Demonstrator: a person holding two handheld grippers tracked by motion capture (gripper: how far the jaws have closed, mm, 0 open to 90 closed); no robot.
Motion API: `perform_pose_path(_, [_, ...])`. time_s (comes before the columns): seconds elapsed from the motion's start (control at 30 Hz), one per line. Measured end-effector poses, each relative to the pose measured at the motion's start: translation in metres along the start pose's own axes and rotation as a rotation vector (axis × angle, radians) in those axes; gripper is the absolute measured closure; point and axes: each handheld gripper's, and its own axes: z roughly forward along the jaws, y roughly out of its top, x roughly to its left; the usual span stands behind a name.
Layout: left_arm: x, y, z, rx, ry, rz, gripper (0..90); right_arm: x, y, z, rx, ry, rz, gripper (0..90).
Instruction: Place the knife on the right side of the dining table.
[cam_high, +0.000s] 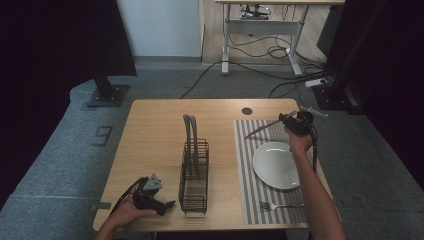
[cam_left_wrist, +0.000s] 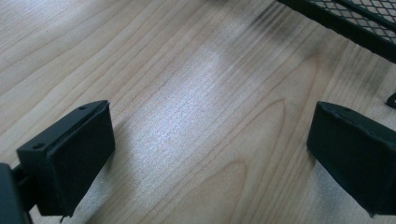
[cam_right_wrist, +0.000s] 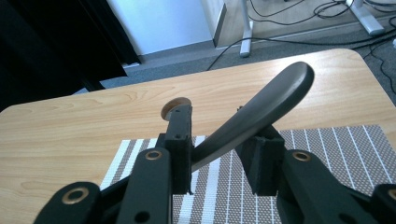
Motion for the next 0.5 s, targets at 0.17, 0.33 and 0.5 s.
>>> perform_pose_path(0.17, [0.0000, 0.0000, 0.0000, 0.000, 0.000, 0.000, 0.8, -0.0057, -0.0041, 0.0003, 0.006, -0.008, 0.011, 63.7])
perform_pose_path(0.33, [0.0000, 0.0000, 0.0000, 0.000, 0.000, 0.000, 0.8, -0.0096, -0.0058, 0.0012, 0.018, -0.018, 0.022, 62.4])
perform_pose_path(0.5, [0.0000, 0.0000, 0.0000, 0.000, 0.000, 0.000, 0.8, -0.0112, -0.0065, 0.0015, 0.032, -0.030, 0.018, 60.7])
